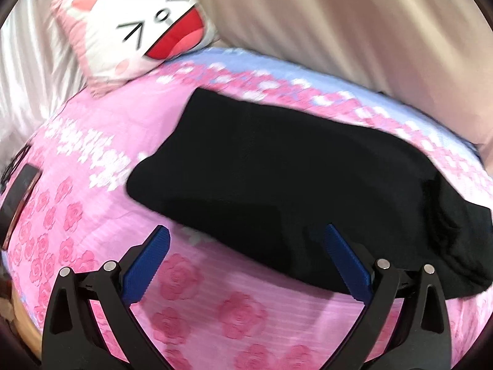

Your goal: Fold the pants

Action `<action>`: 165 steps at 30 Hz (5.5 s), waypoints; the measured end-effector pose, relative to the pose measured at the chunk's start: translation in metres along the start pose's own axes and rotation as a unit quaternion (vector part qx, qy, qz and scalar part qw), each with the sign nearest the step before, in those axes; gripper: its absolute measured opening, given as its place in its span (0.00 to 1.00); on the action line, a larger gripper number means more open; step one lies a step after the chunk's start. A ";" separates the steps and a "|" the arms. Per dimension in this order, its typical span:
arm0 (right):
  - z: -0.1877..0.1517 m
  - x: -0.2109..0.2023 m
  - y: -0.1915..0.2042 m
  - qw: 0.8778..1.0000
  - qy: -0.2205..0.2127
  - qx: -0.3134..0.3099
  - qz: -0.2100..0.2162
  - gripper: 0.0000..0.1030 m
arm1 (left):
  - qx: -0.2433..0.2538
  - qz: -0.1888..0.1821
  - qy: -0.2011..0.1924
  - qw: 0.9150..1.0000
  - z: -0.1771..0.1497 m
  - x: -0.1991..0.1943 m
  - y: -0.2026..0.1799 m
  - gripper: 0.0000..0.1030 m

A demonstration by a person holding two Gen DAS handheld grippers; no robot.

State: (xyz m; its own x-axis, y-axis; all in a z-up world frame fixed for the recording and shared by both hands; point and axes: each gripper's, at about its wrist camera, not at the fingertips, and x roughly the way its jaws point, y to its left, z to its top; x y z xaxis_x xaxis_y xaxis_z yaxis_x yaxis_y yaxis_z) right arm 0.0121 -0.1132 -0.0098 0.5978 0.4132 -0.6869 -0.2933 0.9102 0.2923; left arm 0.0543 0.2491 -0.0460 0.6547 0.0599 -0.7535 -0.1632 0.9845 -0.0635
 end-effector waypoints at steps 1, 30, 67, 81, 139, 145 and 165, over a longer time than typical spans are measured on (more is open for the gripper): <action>-0.005 -0.019 -0.021 0.999 -0.012 0.020 -0.028 0.68 | 0.009 -0.013 -0.004 1.000 0.001 -0.004 -0.009 0.95; -0.073 -0.062 -0.169 0.985 -0.038 0.171 -0.006 0.16 | 0.111 -0.063 0.083 0.988 -0.023 0.014 -0.185 0.95; -0.049 0.031 0.008 0.993 0.028 -0.112 -0.019 0.13 | -0.004 -0.140 0.068 0.988 -0.021 -0.005 -0.069 0.95; -0.050 -0.021 -0.004 0.994 -0.049 -0.072 -0.059 0.70 | -0.209 -0.086 0.066 0.972 -0.029 0.003 0.033 0.95; -0.098 -0.109 -0.139 0.970 -0.130 0.168 -0.121 0.71 | 0.179 -0.256 -0.056 0.948 0.021 -0.118 -0.300 0.24; -0.122 -0.145 -0.164 0.960 -0.144 0.194 -0.142 0.72 | 0.258 -0.222 0.054 0.939 -0.060 -0.059 -0.386 0.32; -0.068 -0.028 -0.105 0.984 -0.022 0.168 0.061 0.53 | 0.167 -0.088 -0.032 0.981 -0.024 -0.101 -0.232 0.95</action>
State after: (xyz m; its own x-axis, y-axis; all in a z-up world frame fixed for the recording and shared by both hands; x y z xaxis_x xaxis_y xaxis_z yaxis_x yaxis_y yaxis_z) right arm -0.0248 -0.2221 -0.0666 0.6076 0.5137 -0.6057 -0.1057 0.8082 0.5794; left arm 0.0087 0.0108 0.0289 0.6979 -0.1160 -0.7068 0.2010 0.9789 0.0378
